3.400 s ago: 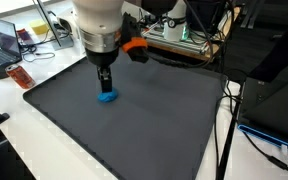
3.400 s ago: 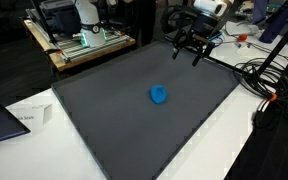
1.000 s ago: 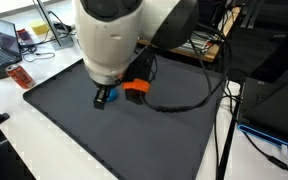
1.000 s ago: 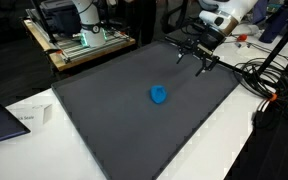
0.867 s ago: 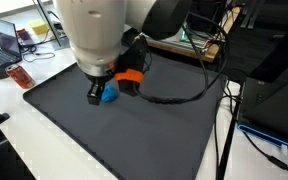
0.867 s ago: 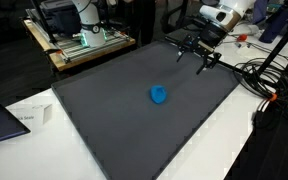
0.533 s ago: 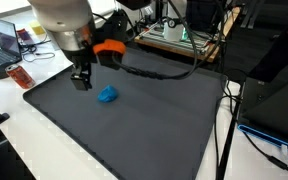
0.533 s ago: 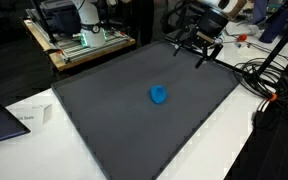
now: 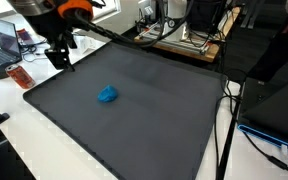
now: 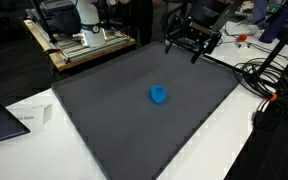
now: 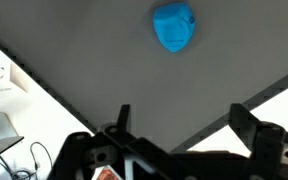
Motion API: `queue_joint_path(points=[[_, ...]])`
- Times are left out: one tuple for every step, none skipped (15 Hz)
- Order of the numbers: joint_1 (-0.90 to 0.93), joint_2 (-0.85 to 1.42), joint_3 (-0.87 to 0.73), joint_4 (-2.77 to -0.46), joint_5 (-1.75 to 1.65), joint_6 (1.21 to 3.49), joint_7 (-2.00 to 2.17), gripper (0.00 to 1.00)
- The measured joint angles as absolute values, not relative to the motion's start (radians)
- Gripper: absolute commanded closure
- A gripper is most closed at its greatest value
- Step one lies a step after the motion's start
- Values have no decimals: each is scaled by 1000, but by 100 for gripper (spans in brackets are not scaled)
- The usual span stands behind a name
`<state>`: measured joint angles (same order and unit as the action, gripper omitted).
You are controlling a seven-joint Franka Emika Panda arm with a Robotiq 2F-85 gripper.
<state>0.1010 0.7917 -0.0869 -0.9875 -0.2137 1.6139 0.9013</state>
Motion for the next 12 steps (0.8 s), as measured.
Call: queue_joint_path(points=[[82, 788, -82, -984, -203, 1614, 864, 0], [64, 784, -78, -980, -191, 1612, 827, 0], [47, 780, -74, -975, -178, 1606, 792, 0], [31, 777, -69, -965, -165, 1593, 758, 0], [16, 776, -63, -955, -151, 1580, 726, 0], [2, 776, -58, -941, -136, 1560, 697, 0], [-13, 776, -51, -928, -120, 1534, 670, 0], [-26, 776, -45, -913, -100, 1503, 642, 0], [-40, 776, -38, -901, -81, 1469, 617, 0], [-53, 776, -31, -888, -62, 1438, 595, 0], [-66, 777, -24, -877, -42, 1409, 571, 0], [-80, 779, -16, -866, -21, 1383, 548, 0]])
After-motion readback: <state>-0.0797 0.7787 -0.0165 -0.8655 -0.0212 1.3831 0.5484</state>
